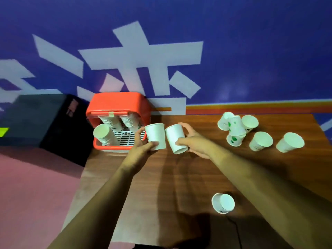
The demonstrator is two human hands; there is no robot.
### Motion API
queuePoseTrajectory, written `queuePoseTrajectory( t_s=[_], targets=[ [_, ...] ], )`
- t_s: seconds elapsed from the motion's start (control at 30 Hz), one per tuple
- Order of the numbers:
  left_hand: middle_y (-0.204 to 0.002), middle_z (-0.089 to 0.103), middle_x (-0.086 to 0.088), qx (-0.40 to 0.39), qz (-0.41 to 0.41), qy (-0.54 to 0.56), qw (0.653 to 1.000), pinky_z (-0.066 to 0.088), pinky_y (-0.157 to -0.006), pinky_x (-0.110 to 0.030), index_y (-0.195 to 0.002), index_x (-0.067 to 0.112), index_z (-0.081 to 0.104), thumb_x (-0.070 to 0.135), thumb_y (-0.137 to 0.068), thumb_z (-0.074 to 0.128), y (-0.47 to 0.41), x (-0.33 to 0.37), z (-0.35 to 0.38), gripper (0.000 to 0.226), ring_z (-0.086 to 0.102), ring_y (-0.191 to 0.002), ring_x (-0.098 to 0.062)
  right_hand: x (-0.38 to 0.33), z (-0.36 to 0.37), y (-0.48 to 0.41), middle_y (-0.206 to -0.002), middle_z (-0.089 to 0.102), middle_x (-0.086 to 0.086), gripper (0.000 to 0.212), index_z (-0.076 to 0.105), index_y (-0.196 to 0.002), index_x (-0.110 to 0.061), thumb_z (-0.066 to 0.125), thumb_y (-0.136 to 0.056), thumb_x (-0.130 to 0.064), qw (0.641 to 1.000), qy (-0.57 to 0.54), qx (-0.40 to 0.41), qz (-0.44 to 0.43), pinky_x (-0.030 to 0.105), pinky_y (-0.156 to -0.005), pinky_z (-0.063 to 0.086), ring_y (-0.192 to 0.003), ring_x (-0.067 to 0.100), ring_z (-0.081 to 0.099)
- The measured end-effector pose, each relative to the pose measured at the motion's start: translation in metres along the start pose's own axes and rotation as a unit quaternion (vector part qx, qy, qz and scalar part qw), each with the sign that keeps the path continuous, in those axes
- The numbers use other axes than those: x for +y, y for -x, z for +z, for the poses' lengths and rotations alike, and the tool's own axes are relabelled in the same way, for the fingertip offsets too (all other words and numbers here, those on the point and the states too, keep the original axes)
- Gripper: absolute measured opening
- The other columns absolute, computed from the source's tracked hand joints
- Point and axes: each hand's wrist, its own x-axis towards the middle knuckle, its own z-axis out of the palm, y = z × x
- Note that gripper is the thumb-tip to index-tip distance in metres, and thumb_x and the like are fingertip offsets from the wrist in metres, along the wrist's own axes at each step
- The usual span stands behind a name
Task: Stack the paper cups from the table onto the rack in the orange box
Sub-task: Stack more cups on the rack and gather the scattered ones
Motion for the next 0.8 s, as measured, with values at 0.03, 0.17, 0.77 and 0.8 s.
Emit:
queuePoseTrajectory(
  t_s=[0.03, 0.17, 0.77, 0.8],
  targets=[
    [-0.122, 0.064, -0.017, 0.015, 0.003, 0.003, 1.0, 0.059, -0.081, -0.039, -0.13, 0.03, 0.041, 0.01, -0.078, 0.069, 0.005, 0.005, -0.013, 0.063, 0.066, -0.104, -0.024, -0.005, 0.016, -0.006, -0.127, 0.056, 0.008, 0.074, 0.037, -0.133, -0.052, 0.068, -0.078, -0.013, 1.0, 0.0, -0.002, -0.006, 0.048, -0.092, 0.054, -0.111, 0.026, 0.061],
    [-0.115, 0.072, -0.007, 0.064, 0.044, -0.004, 0.997, 0.057, -0.08, -0.037, -0.134, 0.024, 0.039, 0.017, -0.083, 0.071, 0.018, 0.02, -0.065, 0.061, 0.068, -0.105, -0.022, -0.021, 0.078, -0.029, -0.122, 0.061, 0.008, 0.061, 0.041, -0.128, -0.048, 0.067, -0.084, -0.016, 1.0, -0.01, -0.008, -0.026, 0.049, -0.092, 0.055, -0.108, 0.027, 0.065],
    [-0.133, 0.055, -0.002, 0.11, 0.188, -0.201, 0.955, 0.05, -0.101, -0.028, -0.137, 0.021, 0.043, 0.012, -0.076, 0.08, -0.047, 0.069, -0.261, 0.072, 0.056, -0.121, -0.008, -0.052, 0.216, -0.11, -0.102, 0.059, 0.0, 0.046, 0.049, -0.12, -0.009, 0.074, -0.082, -0.003, 0.983, 0.04, 0.154, -0.087, 0.018, -0.066, 0.051, -0.086, 0.007, 0.058],
    [-0.135, 0.054, -0.005, 0.104, 0.192, -0.213, 0.952, 0.051, -0.103, -0.034, -0.137, 0.021, 0.044, 0.013, -0.075, 0.081, -0.053, 0.066, -0.265, 0.072, 0.056, -0.124, -0.014, -0.053, 0.219, -0.113, -0.101, 0.058, -0.002, 0.048, 0.048, -0.121, -0.009, 0.074, -0.081, -0.002, 0.982, 0.045, 0.161, -0.09, 0.013, -0.063, 0.05, -0.084, 0.004, 0.057]
  ],
)
